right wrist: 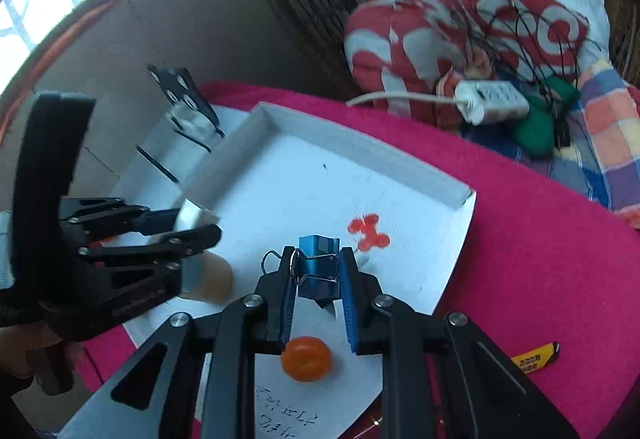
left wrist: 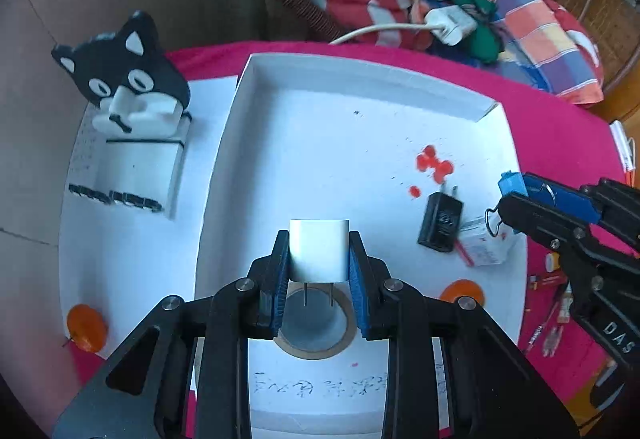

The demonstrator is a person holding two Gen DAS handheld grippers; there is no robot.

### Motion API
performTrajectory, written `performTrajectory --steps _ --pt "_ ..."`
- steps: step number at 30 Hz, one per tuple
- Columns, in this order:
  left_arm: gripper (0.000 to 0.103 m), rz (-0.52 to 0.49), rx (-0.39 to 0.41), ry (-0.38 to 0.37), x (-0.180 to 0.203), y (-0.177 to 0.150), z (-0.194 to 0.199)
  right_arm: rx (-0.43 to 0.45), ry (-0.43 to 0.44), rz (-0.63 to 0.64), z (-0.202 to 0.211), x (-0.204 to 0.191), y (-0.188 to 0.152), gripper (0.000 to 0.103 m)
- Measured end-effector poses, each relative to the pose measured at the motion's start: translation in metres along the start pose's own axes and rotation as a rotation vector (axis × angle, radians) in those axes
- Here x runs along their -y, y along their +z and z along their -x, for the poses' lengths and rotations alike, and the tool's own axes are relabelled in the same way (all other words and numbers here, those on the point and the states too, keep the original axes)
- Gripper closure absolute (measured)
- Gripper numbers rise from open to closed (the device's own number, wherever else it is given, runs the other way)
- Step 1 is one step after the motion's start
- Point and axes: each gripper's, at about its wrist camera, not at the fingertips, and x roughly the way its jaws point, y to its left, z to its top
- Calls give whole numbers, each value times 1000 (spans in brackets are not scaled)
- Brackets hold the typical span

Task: Organize rigid objects
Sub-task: 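Lower the white plug into the tray and open the left tool while the right tool releases the clip, then move both open tools back over the remaining table objects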

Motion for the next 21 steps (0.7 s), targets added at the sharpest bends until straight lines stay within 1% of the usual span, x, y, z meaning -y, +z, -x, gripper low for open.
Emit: performTrajectory --steps 6,9,11,12,13,14,15,16,17,18,19,20,21 --pt "77 -11 -24 1 3 3 -2 -51 -15 -3 -21 -2 -2 83" --pt "77 -9 -30 -4 4 7 -3 -59 -25 8 -24 -6 -5 83" --pt "69 -7 -26 -15 5 7 0 -68 -26 13 -25 -7 -5 83" --pt "53 -10 -23 -11 6 8 0 -72 -31 19 -25 -9 -6 82" --pt "34 -14 -16 -5 7 8 2 -73 -34 25 -25 -10 -6 82" --pt "31 -16 -6 0 8 8 4 -70 -41 34 -24 -11 -7 80" --pt "31 -15 10 18 7 7 7 -65 -47 40 -23 -12 -7 73" --pt "29 -12 19 32 6 6 9 -59 -55 45 -21 -13 -8 60" --pt "26 -2 30 56 3 6 11 -50 -59 45 -19 -13 -8 53" --pt "21 13 40 71 -1 5 13 -40 -65 38 -16 -11 -8 37" --pt "15 34 54 74 -5 4 16 -31 -67 24 -14 -7 -7 15" --pt "12 65 68 63 -10 3 19 -25 -63 14 -12 -5 -7 6" --pt "7 91 82 60 -15 3 23 -19 -63 10 -10 -3 -7 0"
